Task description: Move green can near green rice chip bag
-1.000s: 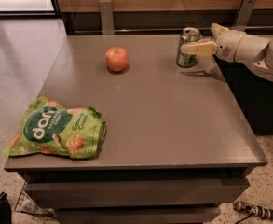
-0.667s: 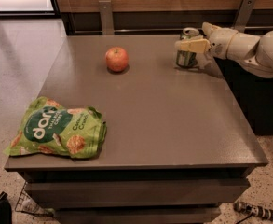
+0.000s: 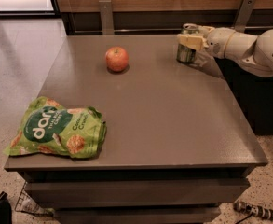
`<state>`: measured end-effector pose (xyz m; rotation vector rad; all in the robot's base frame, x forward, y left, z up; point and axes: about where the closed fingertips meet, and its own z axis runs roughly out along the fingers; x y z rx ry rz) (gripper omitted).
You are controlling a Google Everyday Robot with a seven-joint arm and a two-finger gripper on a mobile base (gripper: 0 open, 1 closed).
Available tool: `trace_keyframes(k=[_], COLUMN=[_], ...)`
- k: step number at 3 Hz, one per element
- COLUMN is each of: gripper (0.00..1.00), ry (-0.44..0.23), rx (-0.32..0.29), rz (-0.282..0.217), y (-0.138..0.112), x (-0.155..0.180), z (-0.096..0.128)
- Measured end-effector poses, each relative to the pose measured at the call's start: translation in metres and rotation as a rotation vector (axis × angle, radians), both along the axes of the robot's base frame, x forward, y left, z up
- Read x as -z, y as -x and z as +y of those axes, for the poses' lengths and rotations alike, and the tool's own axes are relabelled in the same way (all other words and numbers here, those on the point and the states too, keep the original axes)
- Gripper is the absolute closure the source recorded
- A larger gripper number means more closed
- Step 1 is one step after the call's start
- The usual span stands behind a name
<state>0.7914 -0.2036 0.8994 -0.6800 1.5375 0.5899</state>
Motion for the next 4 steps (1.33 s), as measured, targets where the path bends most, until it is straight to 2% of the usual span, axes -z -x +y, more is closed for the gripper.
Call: trace_keyframes(k=[2,3,4], gripper=[1.0,1.0,1.0], ry=[-0.002,0.001,0.018], rx=[-0.01,-0.01,-0.007], rz=[0.002,0.002,-0.001], y=[-0.001,0.001,0.021], x=[0.001,0.0,-0.012], z=[0.007,0.008,0.006])
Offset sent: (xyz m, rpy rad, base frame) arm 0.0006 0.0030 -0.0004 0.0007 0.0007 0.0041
